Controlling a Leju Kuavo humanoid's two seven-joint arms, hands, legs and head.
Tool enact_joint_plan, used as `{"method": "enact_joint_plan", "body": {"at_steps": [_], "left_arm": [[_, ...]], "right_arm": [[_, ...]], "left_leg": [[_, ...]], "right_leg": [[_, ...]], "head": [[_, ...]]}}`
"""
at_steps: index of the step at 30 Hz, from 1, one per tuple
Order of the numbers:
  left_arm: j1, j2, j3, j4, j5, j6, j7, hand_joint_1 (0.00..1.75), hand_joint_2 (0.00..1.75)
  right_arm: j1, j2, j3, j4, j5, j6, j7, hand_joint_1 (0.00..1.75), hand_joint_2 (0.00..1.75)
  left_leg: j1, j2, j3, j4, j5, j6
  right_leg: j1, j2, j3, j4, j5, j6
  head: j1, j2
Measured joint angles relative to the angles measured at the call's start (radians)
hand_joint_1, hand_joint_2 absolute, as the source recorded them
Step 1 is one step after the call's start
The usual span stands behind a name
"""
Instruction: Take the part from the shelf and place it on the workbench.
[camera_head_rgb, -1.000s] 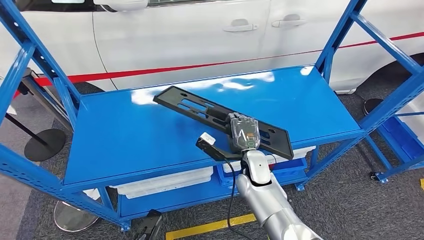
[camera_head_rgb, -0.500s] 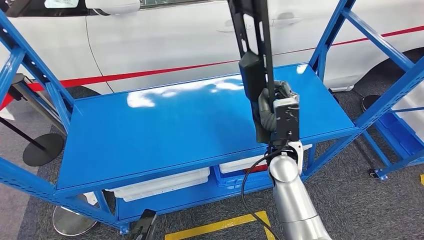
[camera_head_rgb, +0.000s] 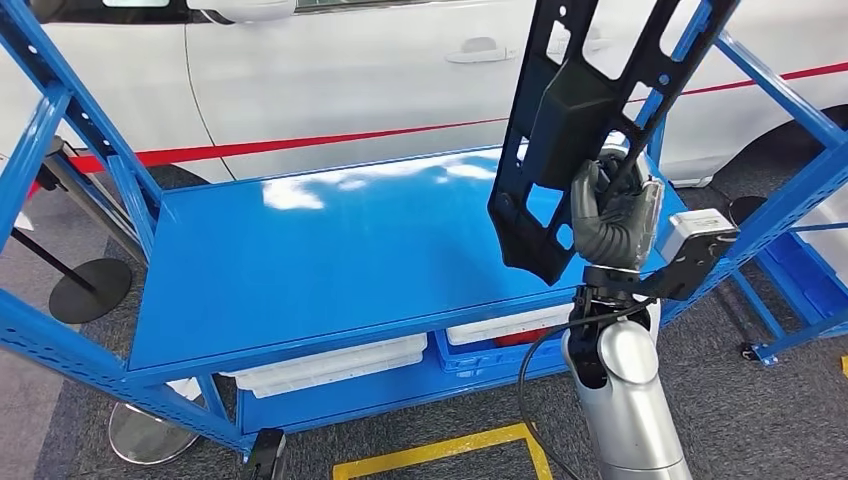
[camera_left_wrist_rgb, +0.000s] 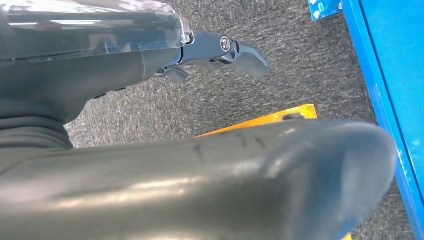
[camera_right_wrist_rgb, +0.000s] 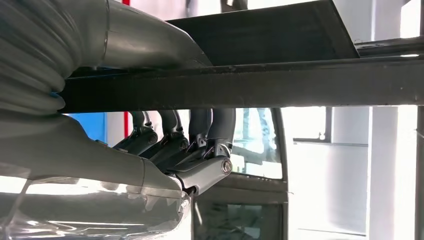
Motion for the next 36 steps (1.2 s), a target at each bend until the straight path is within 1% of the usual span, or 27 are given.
{"method": "enact_joint_plan", "body": {"at_steps": [1, 3, 5, 6, 7, 9, 10, 11, 12, 14, 15, 16, 19, 20, 21, 22, 24, 25, 26, 27, 28, 30, 31, 32, 34, 35, 36], "left_arm": [[0.0, 0.001, 0.002, 0.0, -0.001, 0.005, 0.006, 0.0, 0.0], [0.001, 0.005, 0.008, 0.0, -0.003, 0.016, 0.019, 0.0, 0.0], [0.002, 0.009, 0.012, 0.0, -0.004, 0.022, 0.03, 0.0, 0.0], [0.003, 0.011, 0.014, 0.0, -0.005, 0.022, 0.033, 0.0, 0.0], [0.003, 0.015, 0.015, 0.0, -0.006, 0.021, 0.035, 0.0, 0.0], [0.004, 0.021, 0.015, 0.0, -0.011, 0.015, 0.026, 0.0, 0.0], [0.005, 0.026, 0.016, 0.0, -0.016, 0.013, 0.013, 0.0, 0.0], [0.007, 0.029, 0.016, 0.0, -0.024, 0.013, -0.004, 0.0, 0.0], [0.007, 0.033, 0.016, 0.0, -0.031, 0.014, -0.019, 0.0, 0.0], [0.005, 0.041, 0.016, 0.0, -0.037, 0.015, -0.037, 0.0, 0.0], [0.004, 0.043, 0.016, 0.0, -0.039, 0.015, -0.041, 0.0, 0.0], [0.003, 0.045, 0.016, 0.0, -0.039, 0.015, -0.043, 0.0, 0.0], [0.005, 0.049, 0.012, 0.0, -0.055, 0.021, -0.079, 0.0, 0.0], [0.005, 0.05, 0.009, 0.0, -0.065, 0.024, -0.104, 0.0, 0.0], [0.005, 0.053, 0.004, 0.0, -0.074, 0.026, -0.134, 0.0, 0.0], [0.004, 0.056, -0.001, 0.0, -0.081, 0.027, -0.165, 0.0, 0.0], [0.012, 0.068, -0.007, 0.0, -0.087, 0.016, -0.257, 0.0, 0.0], [0.024, 0.077, -0.008, 0.0, -0.088, 0.007, -0.316, 0.0, 0.0], [0.04, 0.086, -0.008, 0.0, -0.088, -0.001, -0.377, 0.0, 0.0], [0.058, 0.097, -0.008, 0.0, -0.087, -0.006, -0.425, 0.0, 0.0], [0.077, 0.106, -0.008, 0.0, -0.085, -0.009, -0.456, 0.0, 0.0], [0.105, 0.119, -0.009, 0.0, -0.084, -0.01, -0.48, 0.0, 0.0], [0.113, 0.123, -0.009, 0.0, -0.085, -0.009, -0.481, 0.0, 0.0], [0.117, 0.125, -0.009, 0.0, -0.088, -0.005, -0.479, 0.0, 0.0], [0.121, 0.127, -0.012, 0.0, -0.098, 0.021, -0.473, 0.0, 0.0], [0.122, 0.127, -0.014, 0.0, -0.102, 0.04, -0.472, 0.0, 0.0], [0.123, 0.125, -0.015, 0.0, -0.105, 0.059, -0.474, 0.0, 0.0]], "right_arm": [[0.006, -0.001, 0.001, -0.008, -0.004, 0.007, -0.005, 1.75, 1.75], [0.022, -0.004, 0.005, -0.023, -0.011, 0.025, -0.016, 1.75, 1.75], [0.035, -0.005, 0.01, -0.036, -0.016, 0.038, -0.021, 1.75, 1.75], [0.039, -0.005, 0.013, -0.043, -0.018, 0.045, -0.023, 1.75, 1.75], [0.044, -0.004, 0.017, -0.05, -0.019, 0.052, -0.026, 1.75, 1.75], [0.061, -0.004, 0.026, -0.07, -0.014, 0.064, -0.034, 1.75, 1.75], [0.073, -0.004, 0.028, -0.082, -0.009, 0.068, -0.038, 1.75, 1.75], [0.086, -0.004, 0.03, -0.094, -0.002, 0.07, -0.042, 1.75, 1.75], [0.099, -0.004, 0.03, -0.106, 0.003, 0.071, -0.046, 1.75, 1.75], [0.118, -0.004, 0.03, -0.129, 0.008, 0.071, -0.049, 1.75, 1.75], [0.123, -0.005, 0.03, -0.139, 0.009, 0.071, -0.05, 1.75, 1.75], [0.128, -0.005, 0.03, -0.147, 0.009, 0.072, -0.05, 1.75, 1.75], [0.14, -0.005, 0.03, -0.163, 0.012, 0.077, -0.054, 1.75, 1.75], [0.146, -0.006, 0.03, -0.168, 0.013, 0.08, -0.057, 1.75, 1.75], [0.151, -0.007, 0.03, -0.171, 0.015, 0.082, -0.061, 1.75, 1.75], [0.155, -0.008, 0.031, -0.174, 0.017, 0.083, -0.064, 1.75, 1.75], [0.164, -0.01, 0.03, -0.176, 0.028, 0.076, -0.076, 1.75, 1.75], [0.175, -0.011, 0.029, -0.18, 0.034, 0.07, -0.085, 1.75, 1.75], [0.19, -0.012, 0.025, -0.186, 0.038, 0.065, -0.095, 1.75, 1.75], [0.207, -0.013, 0.02, -0.194, 0.037, 0.064, -0.105, 1.75, 1.75], [0.22, -0.014, 0.014, -0.202, 0.035, 0.066, -0.112, 1.75, 1.75], [0.232, -0.016, 0.006, -0.216, 0.029, 0.071, -0.119, 1.75, 1.75], [0.235, -0.017, 0.003, -0.221, 0.028, 0.073, -0.12, 1.75, 1.75], [0.236, -0.018, 0.001, -0.225, 0.027, 0.076, -0.121, 1.75, 1.75], [0.238, -0.018, -0.001, -0.228, 0.026, 0.089, -0.119, 1.75, 1.75], [0.235, -0.018, -0.001, -0.227, 0.025, 0.098, -0.118, 1.75, 1.75], [0.232, -0.018, -0.001, -0.225, 0.022, 0.108, -0.117, 1.75, 1.75]], "left_leg": [[-0.002, -0.001, -0.002, 0.0, 0.001, -0.005], [-0.003, -0.002, -0.005, -0.001, 0.006, -0.017], [-0.001, -0.001, -0.012, 0.012, -0.011, -0.027], [-0.001, 0.0, -0.023, 0.041, -0.039, -0.031], [0.001, 0.001, -0.042, 0.093, -0.079, -0.033], [0.002, 0.002, -0.086, 0.228, -0.16, -0.037], [0.002, 0.002, -0.094, 0.272, -0.181, -0.038], [0.002, 0.002, -0.085, 0.278, -0.182, -0.038], [0.002, 0.002, -0.054, 0.242, -0.167, -0.037], [0.001, 0.002, 0.042, 0.096, -0.125, -0.03], [-0.001, 0.002, 0.076, 0.037, -0.11, -0.027], [-0.003, 0.001, 0.094, 0.002, -0.101, -0.022], [-0.007, 0.002, 0.089, -0.01, -0.079, -0.006], [-0.006, 0.004, 0.085, -0.013, -0.067, 0.0], [-0.004, 0.006, 0.077, -0.017, -0.054, 0.006], [-0.002, 0.008, 0.067, -0.02, -0.041, 0.011], [-0.002, 0.011, 0.039, -0.019, -0.019, 0.014], [-0.002, 0.012, 0.024, -0.018, -0.009, 0.013], [-0.002, 0.013, 0.01, -0.016, -0.001, 0.012], [-0.002, 0.014, -0.002, -0.014, 0.007, 0.01], [-0.002, 0.015, -0.014, -0.012, 0.014, 0.007], [-0.004, 0.017, -0.031, -0.006, 0.027, -0.002], [-0.005, 0.017, -0.036, -0.007, 0.035, -0.006], [-0.005, 0.016, -0.039, -0.008, 0.043, -0.012], [-0.005, 0.014, -0.041, -0.015, 0.06, -0.024], [-0.004, 0.012, -0.046, -0.013, 0.057, -0.03], [-0.003, 0.011, -0.054, 0.002, 0.036, -0.034]], "right_leg": [[0.003, 0.001, 0.013, -0.029, 0.008, -0.005], [0.006, 0.001, 0.011, -0.037, 0.011, -0.015], [0.002, -0.002, 0.007, -0.042, 0.021, -0.03], [0.0, -0.004, 0.003, -0.046, 0.027, -0.039], [0.0, -0.006, -0.003, -0.048, 0.033, -0.046], [0.003, -0.008, -0.018, -0.046, 0.044, -0.052], [0.004, -0.009, -0.027, -0.045, 0.05, -0.052], [0.005, -0.009, -0.036, -0.044, 0.056, -0.052], [0.006, -0.01, -0.044, -0.041, 0.062, -0.05], [0.007, -0.009, -0.059, -0.036, 0.074, -0.044], [0.008, -0.008, -0.065, -0.034, 0.08, -0.04], [0.008, -0.008, -0.068, -0.033, 0.087, -0.034], [0.006, -0.007, -0.068, -0.041, 0.107, -0.013], [0.004, -0.006, -0.071, -0.037, 0.098, -0.007], [0.002, -0.005, -0.08, -0.017, 0.071, -0.001], [0.0, -0.005, -0.094, 0.024, 0.025, 0.005], [-0.002, -0.005, -0.128, 0.152, -0.078, 0.015], [-0.003, -0.005, -0.136, 0.21, -0.105, 0.018], [-0.003, -0.005, -0.13, 0.242, -0.109, 0.02], [-0.004, -0.005, -0.106, 0.239, -0.094, 0.02], [-0.004, -0.005, -0.065, 0.199, -0.071, 0.018], [-0.001, -0.004, 0.045, 0.054, -0.056, 0.007], [0.002, -0.003, 0.084, -0.005, -0.059, 0.0], [0.006, -0.002, 0.106, -0.043, -0.066, -0.007], [0.008, -0.003, 0.104, -0.057, -0.055, -0.024], [0.007, -0.005, 0.099, -0.062, -0.045, -0.032], [0.005, -0.007, 0.09, -0.065, -0.033, -0.042]], "head": [[0.0, 0.0], [0.0, 0.0], [0.0, 0.0], [0.0, 0.0], [-0.001, 0.0], [-0.001, 0.0], [-0.001, 0.0], [-0.001, 0.0], [-0.001, 0.0], [-0.001, 0.0], [-0.001, 0.0], [-0.001, 0.0], [-0.001, 0.0], [-0.001, 0.0], [-0.001, 0.0], [0.0, 0.0], [-0.001, 0.0], [0.0, 0.0], [-0.001, 0.0], [-0.001, 0.0], [-0.001, 0.0], [-0.001, 0.0], [-0.001, 0.0], [-0.001, 0.0], [-0.001, 0.0], [-0.001, 0.0], [-0.001, 0.0]]}}
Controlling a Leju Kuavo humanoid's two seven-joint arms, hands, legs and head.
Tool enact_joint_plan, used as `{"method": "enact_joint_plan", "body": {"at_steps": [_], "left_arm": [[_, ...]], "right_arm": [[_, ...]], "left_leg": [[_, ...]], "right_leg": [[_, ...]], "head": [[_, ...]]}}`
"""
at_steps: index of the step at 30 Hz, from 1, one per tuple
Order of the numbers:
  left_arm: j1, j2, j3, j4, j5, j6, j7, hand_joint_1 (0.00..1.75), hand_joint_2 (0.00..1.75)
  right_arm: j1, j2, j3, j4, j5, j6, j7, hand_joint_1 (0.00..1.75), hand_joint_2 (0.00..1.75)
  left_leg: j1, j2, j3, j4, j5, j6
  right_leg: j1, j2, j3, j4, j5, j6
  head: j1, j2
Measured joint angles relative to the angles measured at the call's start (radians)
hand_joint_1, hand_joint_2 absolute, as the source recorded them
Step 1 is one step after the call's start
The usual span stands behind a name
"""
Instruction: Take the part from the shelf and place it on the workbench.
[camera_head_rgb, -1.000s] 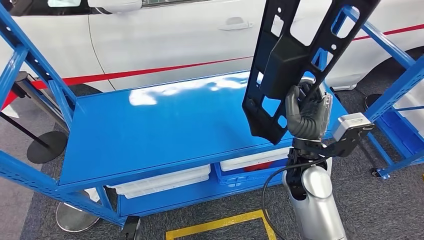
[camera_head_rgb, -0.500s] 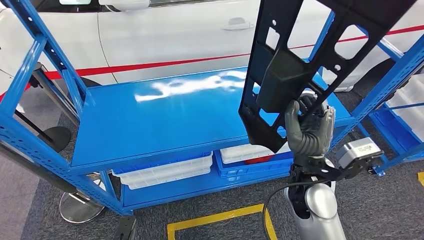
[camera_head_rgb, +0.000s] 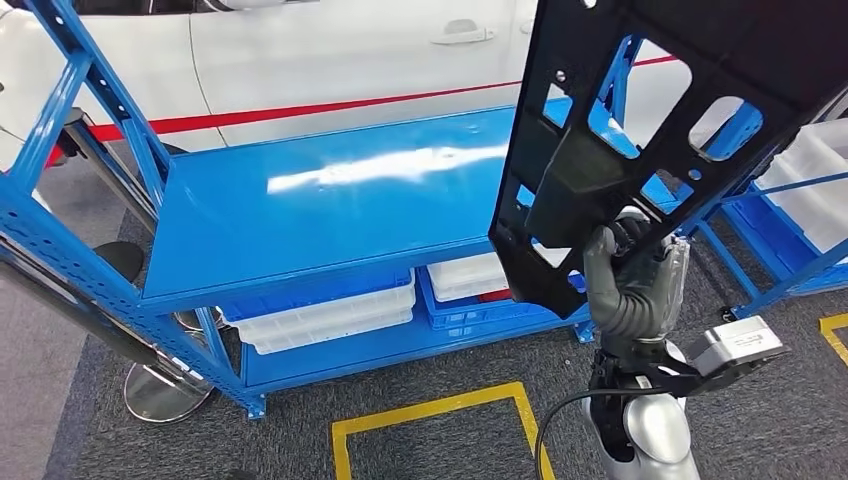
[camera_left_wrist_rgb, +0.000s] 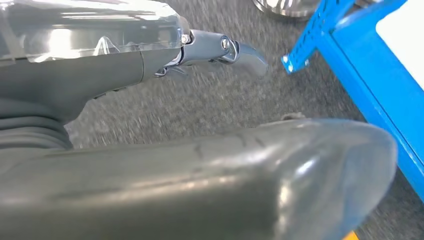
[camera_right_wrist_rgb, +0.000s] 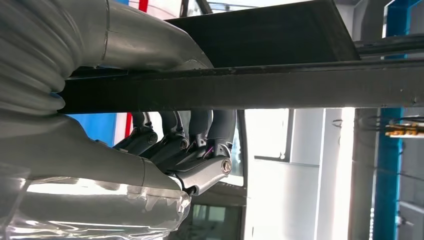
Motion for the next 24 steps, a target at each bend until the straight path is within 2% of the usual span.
{"method": "enact_joint_plan", "body": {"at_steps": [1, 3, 4, 5, 6, 7, 8, 9, 11, 12, 14, 15, 16, 17, 19, 20, 21, 22, 23, 24], "left_arm": [[0.0, -0.001, 0.0, 0.0, 0.001, 0.015, -0.007, 0.0, 0.0], [-0.004, -0.005, 0.0, -0.001, 0.011, 0.026, -0.03, 0.0, 0.0], [-0.006, -0.006, 0.0, -0.002, 0.019, 0.023, -0.041, 0.0, 0.0], [-0.006, -0.008, 0.0, -0.006, 0.03, 0.015, -0.049, 0.0, 0.0], [-0.006, -0.009, 0.0, -0.012, 0.043, 0.005, -0.055, 0.0, 0.0], [-0.006, -0.01, 0.001, -0.018, 0.054, -0.005, -0.058, 0.0, 0.0], [-0.006, -0.01, 0.001, -0.026, 0.063, -0.014, -0.059, 0.0, 0.0], [-0.007, -0.01, 0.0, -0.033, 0.068, -0.017, -0.06, 0.0, 0.0], [-0.01, -0.011, -0.007, -0.043, 0.073, -0.018, -0.062, 0.0, 0.0], [-0.011, -0.011, -0.013, -0.047, 0.075, -0.018, -0.062, 0.0, 0.0], [-0.012, -0.011, -0.028, -0.05, 0.08, -0.02, -0.064, 0.0, 0.0], [-0.016, -0.009, -0.037, -0.051, 0.082, -0.023, -0.064, 0.0, 0.0], [-0.021, -0.008, -0.046, -0.052, 0.083, -0.026, -0.064, 0.0, 0.0], [-0.028, -0.006, -0.055, -0.052, 0.082, -0.028, -0.064, 0.0, 0.0], [-0.04, -0.001, -0.074, -0.052, 0.077, -0.028, -0.064, 0.0, 0.0], [-0.044, 0.002, -0.083, -0.052, 0.072, -0.027, -0.064, 0.0, 0.0], [-0.047, 0.005, -0.091, -0.052, 0.067, -0.026, -0.064, 0.0, 0.0], [-0.049, 0.009, -0.099, -0.052, 0.062, -0.025, -0.064, 0.0, 0.0], [-0.051, 0.013, -0.106, -0.052, 0.058, -0.025, -0.064, 0.0, 0.0], [-0.054, 0.017, -0.112, -0.052, 0.056, -0.025, -0.064, 0.0, 0.0]], "right_arm": [[-0.004, 0.0, 0.0, 0.004, -0.005, 0.009, 0.0, 1.75, 1.75], [-0.01, -0.001, 0.001, 0.019, -0.021, 0.018, -0.005, 1.75, 1.75], [-0.01, -0.002, 0.001, 0.029, -0.03, 0.02, -0.01, 1.75, 1.75], [-0.009, -0.004, 0.001, 0.039, -0.039, 0.02, -0.015, 1.75, 1.75], [-0.005, -0.007, 0.001, 0.048, -0.046, 0.018, -0.02, 1.75, 1.75], [-0.001, -0.01, 0.001, 0.054, -0.051, 0.016, -0.026, 1.75, 1.75], [0.006, -0.015, 0.001, 0.058, -0.059, 0.013, -0.033, 1.75, 1.75], [0.014, -0.019, 0.0, 0.059, -0.069, 0.01, -0.04, 1.75, 1.75], [0.035, -0.031, -0.006, 0.058, -0.094, 0.009, -0.056, 1.75, 1.75], [0.046, -0.037, -0.011, 0.057, -0.105, 0.012, -0.064, 1.75, 1.75], [0.071, -0.046, -0.025, 0.053, -0.124, 0.02, -0.078, 1.75, 1.75], [0.087, -0.049, -0.035, 0.051, -0.131, 0.024, -0.085, 1.75, 1.75], [0.103, -0.052, -0.046, 0.048, -0.135, 0.027, -0.09, 1.75, 1.75], [0.12, -0.054, -0.06, 0.045, -0.137, 0.029, -0.094, 1.75, 1.75], [0.154, -0.055, -0.089, 0.038, -0.139, 0.033, -0.099, 1.75, 1.75], [0.173, -0.055, -0.106, 0.033, -0.14, 0.036, -0.101, 1.75, 1.75], [0.194, -0.055, -0.124, 0.029, -0.141, 0.042, -0.102, 1.75, 1.75], [0.215, -0.055, -0.144, 0.025, -0.143, 0.047, -0.103, 1.75, 1.75], [0.234, -0.055, -0.163, 0.021, -0.146, 0.054, -0.104, 1.75, 1.75], [0.248, -0.055, -0.18, 0.017, -0.148, 0.058, -0.106, 1.75, 1.75]], "left_leg": [[0.001, -0.001, -0.014, 0.036, -0.042, -0.004], [0.004, -0.001, -0.047, 0.161, -0.15, -0.01], [0.004, -0.001, -0.058, 0.227, -0.186, -0.012], [0.004, -0.001, -0.057, 0.271, -0.193, -0.014], [0.004, -0.001, -0.042, 0.286, -0.18, -0.014], [0.004, -0.001, -0.016, 0.273, -0.153, -0.013], [0.004, -0.002, 0.035, 0.217, -0.126, -0.01], [0.004, -0.002, 0.092, 0.141, -0.12, -0.006], [-0.001, -0.011, 0.19, 0.001, -0.138, 0.003], [-0.005, -0.014, 0.205, -0.028, -0.151, 0.007], [-0.007, -0.01, 0.199, -0.037, -0.14, 0.019], [-0.006, -0.003, 0.192, -0.039, -0.13, 0.026], [-0.004, 0.005, 0.181, -0.041, -0.117, 0.036], [-0.001, 0.014, 0.167, -0.043, -0.103, 0.043], [-0.004, 0.029, 0.135, -0.041, -0.077, 0.051], [-0.005, 0.037, 0.117, -0.04, -0.064, 0.051], [-0.005, 0.046, 0.1, -0.038, -0.052, 0.05], [-0.006, 0.055, 0.082, -0.036, -0.041, 0.048], [-0.006, 0.065, 0.065, -0.032, -0.031, 0.046], [-0.007, 0.074, 0.051, -0.027, -0.023, 0.043]], "right_leg": [[-0.002, -0.002, -0.012, -0.004, 0.014, -0.008], [0.0, -0.004, -0.043, -0.003, 0.039, -0.017], [0.002, -0.004, -0.061, -0.002, 0.052, -0.017], [0.003, -0.005, -0.079, 0.0, 0.065, -0.016], [0.004, -0.005, -0.097, 0.002, 0.077, -0.015], [0.004, -0.005, -0.113, 0.004, 0.088, -0.013], [0.005, -0.005, -0.129, 0.008, 0.099, -0.009], [0.005, -0.005, -0.142, 0.012, 0.109, -0.005], [0.006, -0.002, -0.158, 0.017, 0.129, 0.007], [0.007, -0.001, -0.159, 0.017, 0.139, 0.013], [0.005, 0.005, -0.16, 0.011, 0.159, 0.026], [0.003, 0.009, -0.164, 0.014, 0.154, 0.032], [0.0, 0.011, -0.173, 0.032, 0.127, 0.038], [-0.003, 0.012, -0.186, 0.07, 0.08, 0.044], [-0.007, 0.01, -0.219, 0.198, -0.03, 0.055], [-0.008, 0.009, -0.23, 0.263, -0.059, 0.059], [-0.01, 0.008, -0.228, 0.307, -0.061, 0.063], [-0.012, 0.005, -0.21, 0.318, -0.042, 0.065], [-0.013, 0.0, -0.173, 0.293, -0.015, 0.066], [-0.014, -0.017, -0.116, 0.232, 0.003, 0.065]], "head": [[0.0, 0.0], [0.0, 0.0], [0.0, 0.0], [0.0, 0.0], [0.0, 0.0], [0.0, 0.0], [0.0, 0.0], [0.0, 0.0], [0.0, 0.0], [0.0, 0.0], [0.0, 0.0], [0.0, 0.0], [0.0, 0.0], [0.001, 0.0], [0.001, 0.0], [0.001, 0.0], [0.001, 0.0], [0.001, 0.0], [0.001, 0.0], [0.001, 0.0]]}}
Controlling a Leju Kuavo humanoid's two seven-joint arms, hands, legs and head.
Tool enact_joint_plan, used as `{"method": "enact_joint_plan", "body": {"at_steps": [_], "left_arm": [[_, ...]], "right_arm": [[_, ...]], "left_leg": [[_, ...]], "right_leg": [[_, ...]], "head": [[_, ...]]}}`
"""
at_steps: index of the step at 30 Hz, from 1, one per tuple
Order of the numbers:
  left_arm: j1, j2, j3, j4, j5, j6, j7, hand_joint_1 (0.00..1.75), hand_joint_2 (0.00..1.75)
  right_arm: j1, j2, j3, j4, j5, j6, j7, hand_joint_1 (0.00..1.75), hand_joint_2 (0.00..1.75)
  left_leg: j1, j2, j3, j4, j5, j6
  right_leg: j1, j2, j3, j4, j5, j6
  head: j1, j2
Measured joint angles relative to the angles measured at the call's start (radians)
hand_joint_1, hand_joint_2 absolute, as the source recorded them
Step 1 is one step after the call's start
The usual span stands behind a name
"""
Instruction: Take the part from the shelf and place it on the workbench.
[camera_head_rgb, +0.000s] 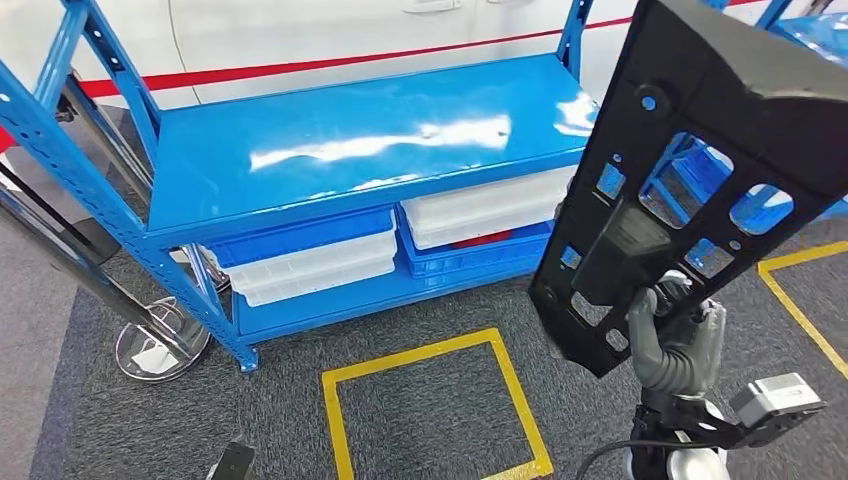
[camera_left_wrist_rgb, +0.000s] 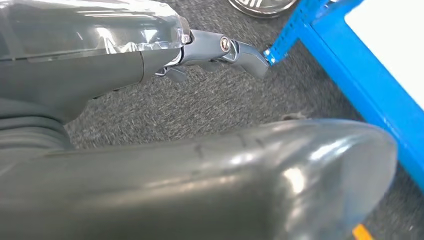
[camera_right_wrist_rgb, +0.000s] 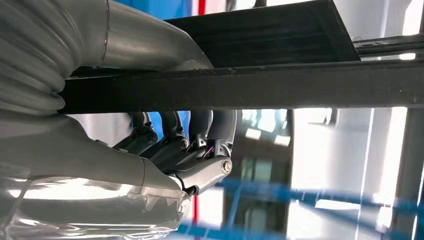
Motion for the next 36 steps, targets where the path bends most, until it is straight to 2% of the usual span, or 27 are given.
{"method": "enact_joint_plan", "body": {"at_steps": [2, 3, 4, 5, 6, 7, 8, 10, 11, 12, 13, 14, 15, 16, 18, 19, 21, 22, 24, 26, 27, 28, 29, 30, 32, 34, 36], "left_arm": [[-0.004, 0.007, -0.009, 0.0, -0.002, 0.001, 0.0, 0.0, 0.0], [-0.006, 0.01, -0.012, 0.0, -0.003, 0.001, 0.0, 0.0, 0.0], [-0.008, 0.012, -0.015, 0.0, -0.003, 0.001, 0.0, 0.0, 0.0], [-0.01, 0.013, -0.018, 0.0, -0.004, 0.0, 0.0, 0.0, 0.0], [-0.011, 0.015, -0.021, 0.0, -0.005, -0.002, 0.0, 0.0, 0.0], [-0.01, 0.016, -0.025, 0.0, -0.005, -0.004, 0.0, 0.0, 0.0], [-0.008, 0.018, -0.028, 0.0, -0.006, -0.005, 0.0, 0.0, 0.0], [-0.004, 0.021, -0.031, 0.0, -0.001, -0.006, 0.0, 0.0, 0.0], [-0.002, 0.022, -0.032, 0.0, 0.004, -0.005, 0.0, 0.0, 0.0], [0.0, 0.022, -0.033, 0.0, 0.009, -0.004, 0.0, 0.0, 0.0], [0.002, 0.023, -0.034, 0.0, 0.013, -0.003, 0.0, 0.0, 0.0], [0.003, 0.023, -0.035, 0.0, 0.017, -0.002, 0.0, 0.0, 0.0], [0.003, 0.023, -0.036, 0.0, 0.018, -0.002, 0.0, 0.0, 0.0], [0.003, 0.024, -0.037, -0.002, 0.02, -0.004, 0.0, 0.0, 0.0], [0.006, 0.026, -0.042, -0.008, 0.034, -0.023, -0.001, 0.0, 0.0], [0.009, 0.027, -0.045, -0.012, 0.047, -0.039, -0.001, 0.0, 0.0], [0.015, 0.025, -0.052, -0.014, 0.078, -0.078, 0.0, 0.0, 0.0], [0.018, 0.025, -0.053, -0.011, 0.091, -0.092, 0.004, 0.0, 0.0], [0.031, 0.028, -0.054, -0.002, 0.107, -0.105, 0.022, 0.0, 0.0], [0.056, 0.037, -0.053, 0.011, 0.113, -0.097, 0.043, 0.0, 0.0], [0.07, 0.042, -0.053, 0.017, 0.117, -0.093, 0.049, 0.0, 0.0], [0.082, 0.048, -0.052, 0.022, 0.123, -0.09, 0.052, 0.0, 0.0], [0.091, 0.054, -0.051, 0.027, 0.128, -0.089, 0.057, 0.0, 0.0], [0.097, 0.059, -0.049, 0.031, 0.133, -0.086, 0.065, 0.0, 0.0], [0.104, 0.072, -0.042, 0.037, 0.14, -0.075, 0.085, 0.0, 0.0], [0.108, 0.083, -0.035, 0.041, 0.142, -0.064, 0.099, 0.0, 0.0], [0.109, 0.088, -0.03, 0.044, 0.144, -0.06, 0.108, 0.0, 0.0]], "right_arm": [[0.014, 0.0, -0.024, -0.009, -0.003, 0.006, -0.003, 1.75, 1.75], [0.018, 0.001, -0.032, -0.013, -0.003, 0.007, -0.004, 1.75, 1.75], [0.021, 0.001, -0.039, -0.017, -0.004, 0.007, -0.005, 1.75, 1.75], [0.028, 0.002, -0.048, -0.019, -0.005, 0.007, -0.006, 1.75, 1.75], [0.037, 0.003, -0.059, -0.022, -0.007, 0.007, -0.006, 1.75, 1.75], [0.046, 0.004, -0.071, -0.024, -0.009, 0.009, -0.006, 1.75, 1.75], [0.056, 0.005, -0.087, -0.026, -0.011, 0.014, -0.005, 1.75, 1.75], [0.076, 0.007, -0.123, -0.031, -0.016, 0.036, -0.004, 1.75, 1.75], [0.085, 0.009, -0.142, -0.033, -0.017, 0.052, -0.002, 1.75, 1.75], [0.094, 0.011, -0.161, -0.033, -0.017, 0.068, -0.001, 1.75, 1.75], [0.102, 0.013, -0.177, -0.034, -0.018, 0.082, 0.0, 1.75, 1.75], [0.107, 0.015, -0.189, -0.034, -0.018, 0.09, 0.001, 1.75, 1.75], [0.11, 0.017, -0.199, -0.035, -0.017, 0.095, 0.002, 1.75, 1.75], [0.113, 0.018, -0.207, -0.035, -0.017, 0.096, 0.003, 1.75, 1.75], [0.116, 0.02, -0.22, -0.037, -0.017, 0.097, 0.005, 1.75, 1.75], [0.12, 0.021, -0.226, -0.04, -0.017, 0.096, 0.006, 1.75, 1.75], [0.137, 0.024, -0.239, -0.049, -0.016, 0.096, 0.007, 1.75, 1.75], [0.148, 0.027, -0.246, -0.055, -0.016, 0.096, 0.007, 1.75, 1.75], [0.161, 0.033, -0.259, -0.065, -0.014, 0.097, 0.007, 1.75, 1.75], [0.163, 0.038, -0.266, -0.068, -0.014, 0.098, 0.008, 1.75, 1.75], [0.164, 0.04, -0.27, -0.068, -0.014, 0.098, 0.008, 1.75, 1.75], [0.164, 0.041, -0.274, -0.068, -0.014, 0.098, 0.008, 1.75, 1.75], [0.163, 0.041, -0.278, -0.068, -0.013, 0.099, 0.008, 1.75, 1.75], [0.162, 0.041, -0.283, -0.068, -0.012, 0.1, 0.008, 1.75, 1.75], [0.157, 0.042, -0.291, -0.068, -0.011, 0.099, 0.007, 1.75, 1.75], [0.152, 0.041, -0.296, -0.07, -0.011, 0.097, 0.006, 1.75, 1.75], [0.151, 0.041, -0.304, -0.072, -0.011, 0.095, 0.006, 1.75, 1.75]], "left_leg": [[-0.003, 0.019, -0.015, 0.008, 0.012, -0.009], [-0.004, 0.03, -0.016, 0.01, 0.019, -0.015], [-0.003, 0.042, -0.016, 0.009, 0.025, -0.02], [-0.002, 0.054, -0.016, 0.008, 0.032, -0.026], [0.0, 0.048, -0.019, 0.011, 0.029, -0.034], [0.003, 0.028, -0.025, 0.026, 0.007, -0.041], [0.004, -0.001, -0.036, 0.058, -0.035, -0.047], [0.005, -0.054, -0.063, 0.173, -0.146, -0.049], [0.005, -0.063, -0.072, 0.235, -0.183, -0.047], [0.004, -0.067, -0.069, 0.278, -0.196, -0.043], [0.002, -0.069, -0.053, 0.291, -0.187, -0.037], [0.001, -0.073, -0.02, 0.267, -0.161, -0.031], [-0.001, -0.086, 0.029, 0.209, -0.135, -0.022], [-0.004, -0.111, 0.086, 0.132, -0.125, -0.011], [-0.007, -0.151, 0.168, 0.004, -0.135, -0.001], [-0.009, -0.157, 0.184, -0.024, -0.145, 0.001], [-0.01, -0.134, 0.182, -0.037, -0.134, 0.004], [-0.009, -0.121, 0.179, -0.041, -0.125, 0.008], [-0.005, -0.089, 0.167, -0.048, -0.104, 0.013], [-0.005, -0.054, 0.151, -0.047, -0.094, 0.011], [-0.004, -0.036, 0.143, -0.045, -0.09, 0.007], [-0.003, -0.019, 0.135, -0.042, -0.088, 0.004], [-0.001, -0.003, 0.128, -0.038, -0.086, 0.0], [0.002, 0.011, 0.124, -0.033, -0.086, -0.005], [0.003, 0.033, 0.117, -0.023, -0.088, -0.018], [0.001, 0.049, 0.117, -0.016, -0.089, -0.033], [0.004, 0.06, 0.12, -0.015, -0.09, -0.047]], "right_leg": [[0.007, -0.049, 0.118, -0.153, -0.019, -0.01], [0.012, -0.064, 0.152, -0.206, -0.035, -0.019], [0.018, -0.065, 0.163, -0.232, -0.044, -0.029], [0.019, -0.052, 0.157, -0.236, -0.036, -0.042], [0.019, -0.042, 0.148, -0.239, -0.025, -0.05], [0.018, -0.031, 0.137, -0.241, -0.013, -0.059], [0.017, -0.021, 0.123, -0.243, 0.002, -0.068], [0.019, 0.003, 0.088, -0.241, 0.03, -0.079], [0.021, 0.016, 0.069, -0.24, 0.044, -0.081], [0.024, 0.031, 0.049, -0.239, 0.059, -0.082], [0.026, 0.047, 0.029, -0.236, 0.073, -0.082], [0.028, 0.063, 0.01, -0.233, 0.086, -0.081], [0.028, 0.079, -0.007, -0.23, 0.098, -0.079], [0.029, 0.092, -0.022, -0.227, 0.109, -0.076], [0.028, 0.115, -0.038, -0.223, 0.128, -0.067], [0.027, 0.124, -0.041, -0.224, 0.137, -0.06], [0.023, 0.139, -0.044, -0.227, 0.153, -0.047], [0.023, 0.128, -0.049, -0.219, 0.146, -0.043], [0.019, 0.076, -0.084, -0.137, 0.082, -0.036], [0.01, 0.036, -0.129, -0.003, -0.005, -0.024], [0.004, 0.028, -0.135, 0.041, -0.029, -0.017], [-0.002, 0.022, -0.122, 0.051, -0.035, -0.011], [-0.008, 0.014, -0.086, 0.02, -0.026, -0.005], [-0.013, 0.001, -0.033, -0.044, -0.008, 0.0], [-0.013, -0.034, 0.056, -0.169, 0.012, -0.003], [-0.005, -0.045, 0.075, -0.206, 0.01, -0.02], [-0.002, -0.027, 0.068, -0.206, 0.015, -0.038]], "head": [[-0.001, 0.0], [-0.001, 0.0], [-0.001, 0.0], [-0.002, 0.0], [-0.001, 0.0], [-0.001, 0.0], [-0.001, 0.0], [-0.001, 0.0], [-0.001, 0.0], [-0.001, 0.0], [-0.001, 0.0], [-0.001, 0.0], [-0.001, 0.0], [-0.001, 0.0], [-0.001, 0.0], [-0.001, 0.0], [-0.001, 0.0], [-0.001, 0.0], [-0.001, 0.0], [-0.001, 0.0], [-0.001, 0.0], [-0.001, 0.0], [-0.001, 0.0], [-0.001, 0.0], [-0.001, 0.0], [-0.001, 0.0], [-0.001, 0.0]]}}
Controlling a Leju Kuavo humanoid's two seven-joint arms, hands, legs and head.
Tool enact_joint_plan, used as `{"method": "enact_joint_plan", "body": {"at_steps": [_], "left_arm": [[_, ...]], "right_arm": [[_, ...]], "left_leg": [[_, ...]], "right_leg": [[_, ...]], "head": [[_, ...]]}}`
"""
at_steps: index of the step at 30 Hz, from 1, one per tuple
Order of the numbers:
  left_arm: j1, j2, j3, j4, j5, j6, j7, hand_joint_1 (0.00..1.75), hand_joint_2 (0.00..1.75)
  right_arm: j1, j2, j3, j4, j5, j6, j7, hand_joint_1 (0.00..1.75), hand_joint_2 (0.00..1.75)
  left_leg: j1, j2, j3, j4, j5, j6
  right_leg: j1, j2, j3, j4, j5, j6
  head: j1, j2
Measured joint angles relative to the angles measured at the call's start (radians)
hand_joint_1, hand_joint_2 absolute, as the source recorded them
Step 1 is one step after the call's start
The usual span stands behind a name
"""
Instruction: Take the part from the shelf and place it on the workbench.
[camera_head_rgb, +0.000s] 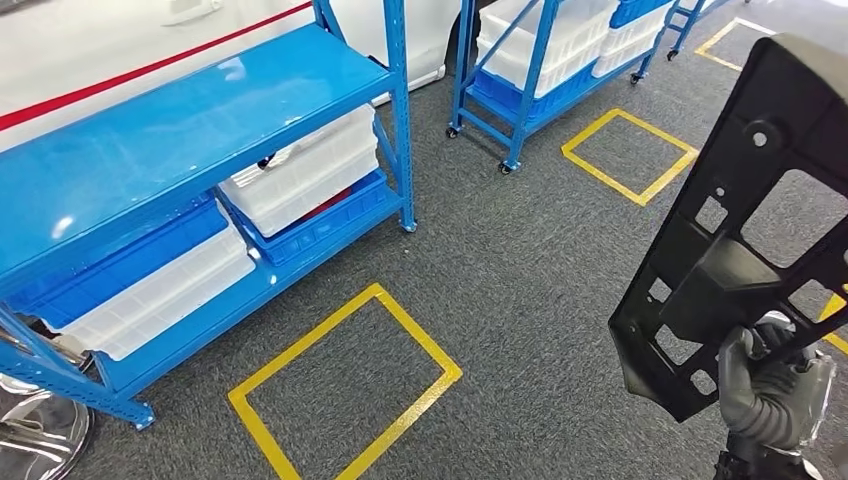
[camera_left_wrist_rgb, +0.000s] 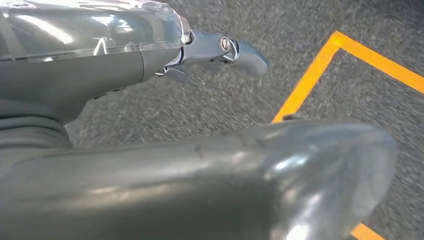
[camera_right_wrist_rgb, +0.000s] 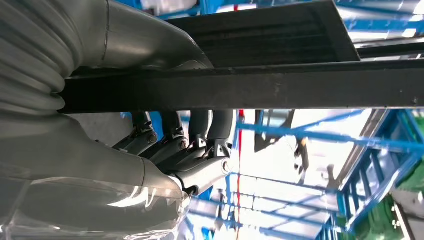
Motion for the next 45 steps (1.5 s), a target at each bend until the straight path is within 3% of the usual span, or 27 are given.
{"method": "enact_joint_plan", "body": {"at_steps": [2, 4, 6, 7, 9, 11, 13, 15, 16, 17, 19, 21, 22, 23, 25, 27, 28, 31, 33, 35, 37, 38, 39, 41, 42, 44, 45], "left_arm": [[0.001, 0.004, 0.003, 0.002, 0.004, -0.008, 0.017, 0.0, 0.0], [0.006, 0.006, 0.006, 0.007, -0.001, -0.021, 0.05, 0.0, 0.0], [0.016, 0.006, 0.006, 0.014, -0.012, -0.048, 0.096, 0.0, 0.0], [0.022, 0.006, 0.006, 0.017, -0.015, -0.072, 0.121, 0.0, 0.0], [0.031, 0.005, 0.005, 0.022, -0.016, -0.127, 0.177, 0.0, 0.0], [0.038, 0.004, 0.005, 0.027, -0.016, -0.17, 0.248, 0.0, 0.0], [0.042, 0.0, 0.005, 0.032, -0.017, -0.198, 0.323, 0.0, 0.0], [0.045, -0.003, 0.005, 0.033, -0.017, -0.211, 0.364, 0.0, 0.0], [0.046, -0.005, 0.005, 0.033, -0.016, -0.214, 0.372, 0.0, 0.0], [0.048, -0.006, 0.005, 0.033, -0.016, -0.216, 0.375, 0.0, 0.0], [0.052, -0.008, 0.005, 0.033, -0.015, -0.219, 0.378, 0.0, 0.0], [0.057, -0.008, 0.005, 0.033, -0.013, -0.218, 0.375, 0.0, 0.0], [0.058, -0.008, 0.006, 0.033, -0.01, -0.214, 0.367, 0.0, 0.0], [0.058, -0.006, 0.007, 0.033, -0.007, -0.208, 0.356, 0.0, 0.0], [0.057, -0.001, 0.012, 0.033, 0.002, -0.191, 0.324, 0.0, 0.0], [0.057, 0.008, 0.02, 0.033, 0.008, -0.179, 0.296, 0.0, 0.0], [0.056, 0.013, 0.024, 0.033, 0.011, -0.175, 0.288, 0.0, 0.0], [0.049, 0.021, 0.03, 0.033, 0.016, -0.169, 0.278, 0.0, 0.0], [0.048, 0.023, 0.034, 0.033, 0.021, -0.174, 0.289, 0.0, 0.0], [0.05, 0.022, 0.043, 0.034, 0.032, -0.184, 0.317, 0.0, 0.0], [0.053, 0.019, 0.052, 0.036, 0.042, -0.191, 0.345, 0.0, 0.0], [0.055, 0.017, 0.055, 0.037, 0.046, -0.193, 0.354, 0.0, 0.0], [0.055, 0.015, 0.059, 0.038, 0.052, -0.198, 0.367, 0.0, 0.0], [0.055, 0.012, 0.071, 0.039, 0.078, -0.219, 0.409, 0.0, 0.0], [0.055, 0.009, 0.083, 0.039, 0.101, -0.237, 0.443, 0.0, 0.0], [0.052, 0.003, 0.116, 0.041, 0.154, -0.277, 0.519, 0.0, 0.0], [0.049, 0.0, 0.133, 0.041, 0.175, -0.294, 0.548, 0.0, 0.0]], "right_arm": [[-0.003, 0.0, -0.007, -0.003, 0.0, 0.0, 0.0, 1.75, 1.75], [-0.009, 0.0, -0.007, -0.004, 0.001, 0.0, 0.0, 1.75, 1.75], [-0.013, 0.0, -0.006, -0.005, 0.01, -0.002, -0.002, 1.75, 1.75], [-0.013, 0.0, -0.003, -0.005, 0.016, -0.005, -0.004, 1.75, 1.75], [-0.016, -0.005, 0.005, -0.005, 0.026, -0.016, -0.01, 1.75, 1.75], [-0.025, -0.016, 0.017, -0.004, 0.026, -0.035, -0.015, 1.75, 1.75], [-0.035, -0.032, 0.025, -0.003, 0.02, -0.056, -0.019, 1.75, 1.75], [-0.033, -0.044, 0.026, -0.005, 0.017, -0.072, -0.02, 1.75, 1.75], [-0.029, -0.047, 0.025, -0.008, 0.017, -0.078, -0.021, 1.75, 1.75], [-0.025, -0.048, 0.024, -0.011, 0.018, -0.081, -0.021, 1.75, 1.75], [-0.022, -0.051, 0.022, -0.015, 0.02, -0.082, -0.023, 1.75, 1.75], [-0.02, -0.052, 0.022, -0.017, 0.027, -0.08, -0.024, 1.75, 1.75], [-0.017, -0.052, 0.022, -0.017, 0.033, -0.076, -0.024, 1.75, 1.75], [-0.015, -0.052, 0.021, -0.017, 0.04, -0.07, -0.024, 1.75, 1.75], [-0.012, -0.052, 0.018, -0.019, 0.055, -0.054, -0.024, 1.75, 1.75], [-0.013, -0.05, 0.017, -0.021, 0.07, -0.038, -0.026, 1.75, 1.75], [-0.013, -0.049, 0.017, -0.021, 0.076, -0.032, -0.027, 1.75, 1.75], [-0.015, -0.046, 0.015, -0.021, 0.085, -0.024, -0.029, 1.75, 1.75], [-0.022, -0.046, 0.014, -0.021, 0.086, -0.02, -0.029, 1.75, 1.75], [-0.035, -0.046, 0.015, -0.017, 0.082, -0.017, -0.029, 1.75, 1.75], [-0.044, -0.047, 0.016, -0.01, 0.076, -0.015, -0.028, 1.75, 1.75], [-0.046, -0.047, 0.016, -0.006, 0.074, -0.015, -0.028, 1.75, 1.75], [-0.048, -0.047, 0.017, -0.003, 0.072, -0.015, -0.028, 1.75, 1.75], [-0.053, -0.05, 0.02, 0.002, 0.068, -0.016, -0.028, 1.75, 1.75], [-0.058, -0.054, 0.023, 0.005, 0.066, -0.017, -0.028, 1.75, 1.75], [-0.068, -0.064, 0.034, 0.012, 0.061, -0.016, -0.029, 1.75, 1.75], [-0.071, -0.07, 0.039, 0.016, 0.058, -0.015, -0.029, 1.75, 1.75]], "left_leg": [[0.006, -0.038, -0.015, 0.036, -0.03, -0.009], [0.01, -0.101, -0.068, 0.154, -0.098, -0.012], [0.01, -0.126, -0.129, 0.284, -0.147, -0.01], [0.01, -0.129, -0.14, 0.306, -0.144, -0.008], [0.009, -0.141, -0.107, 0.231, -0.083, 0.001], [0.009, -0.187, -0.051, 0.093, -0.021, 0.013], [0.007, -0.216, -0.028, 0.027, -0.004, 0.019], [0.006, -0.199, -0.026, 0.019, 0.0, 0.024], [0.007, -0.188, -0.023, 0.013, 0.006, 0.029], [0.009, -0.174, -0.021, 0.007, 0.012, 0.034], [0.008, -0.145, -0.02, 0.0, 0.018, 0.041], [0.006, -0.114, -0.021, 0.0, 0.016, 0.043], [0.005, -0.099, -0.021, 0.0, 0.015, 0.042], [0.005, -0.084, -0.021, 0.001, 0.013, 0.04], [0.004, -0.058, -0.014, 0.002, 0.006, 0.032], [0.0, -0.036, -0.006, 0.003, -0.004, 0.021], [-0.002, -0.027, -0.002, 0.003, -0.008, 0.015], [-0.001, -0.004, 0.011, 0.002, -0.018, -0.002], [0.004, -0.047, -0.004, 0.05, -0.055, -0.009], [0.007, -0.108, -0.065, 0.177, -0.119, -0.01], [0.008, -0.127, -0.126, 0.291, -0.151, -0.01], [0.008, -0.129, -0.138, 0.3, -0.137, -0.008], [0.008, -0.133, -0.131, 0.268, -0.105, -0.006], [0.008, -0.166, -0.088, 0.14, -0.024, 0.002], [0.009, -0.187, -0.068, 0.083, 0.0, 0.005], [0.006, -0.208, -0.052, 0.034, 0.012, 0.011], [0.004, -0.199, -0.05, 0.028, 0.014, 0.015]], "right_leg": [[-0.002, 0.018, -0.005, -0.004, 0.006, -0.018], [0.0, 0.038, -0.012, -0.007, 0.013, -0.032], [0.007, 0.065, -0.019, -0.006, 0.017, -0.039], [0.01, 0.081, -0.021, -0.005, 0.018, -0.04], [0.014, 0.112, -0.022, -0.001, 0.021, -0.04], [0.016, 0.138, -0.026, 0.005, 0.022, -0.034], [0.015, 0.162, -0.035, 0.008, 0.027, -0.022], [0.013, 0.182, -0.043, 0.005, 0.035, -0.006], [0.012, 0.173, -0.047, 0.009, 0.034, -0.001], [0.013, 0.148, -0.058, 0.028, 0.02, 0.003], [0.014, 0.082, -0.105, 0.125, -0.039, 0.011], [0.009, 0.057, -0.163, 0.251, -0.097, 0.021], [0.006, 0.053, -0.176, 0.28, -0.102, 0.024], [0.003, 0.049, -0.169, 0.271, -0.088, 0.027], [0.001, 0.016, -0.097, 0.148, -0.031, 0.027], [0.007, -0.029, -0.031, 0.035, 0.003, 0.014], [0.011, -0.04, -0.018, 0.011, 0.005, 0.005], [0.015, -0.006, -0.02, 0.005, 0.006, -0.018], [0.011, 0.018, -0.019, -0.002, 0.011, -0.032], [0.012, 0.043, -0.019, -0.004, 0.014, -0.042], [0.016, 0.073, -0.02, -0.003, 0.014, -0.045], [0.018, 0.089, -0.019, -0.002, 0.014, -0.046], [0.019, 0.104, -0.019, 0.0, 0.014, -0.046], [0.02, 0.133, -0.019, 0.005, 0.013, -0.043], [0.02, 0.146, -0.021, 0.008, 0.013, -0.039], [0.017, 0.171, -0.029, 0.011, 0.017, -0.026], [0.014, 0.185, -0.033, 0.01, 0.02, -0.018]], "head": [[0.0, 0.0], [0.0, 0.0], [0.0, 0.0], [0.0, 0.0], [0.0, 0.0], [0.0, 0.0], [0.0, 0.0], [0.0, 0.0], [0.0, 0.0], [0.0, 0.0], [0.0, 0.0], [0.0, 0.0], [0.0, 0.0], [0.0, 0.0], [0.0, 0.0], [0.0, 0.0], [0.0, 0.0], [0.0, 0.0], [0.0, 0.0], [0.0, 0.0], [0.0, 0.0], [0.0, 0.0], [0.0, 0.0], [0.0, 0.0], [0.0, 0.0], [0.0, 0.0], [0.0, 0.0]]}}
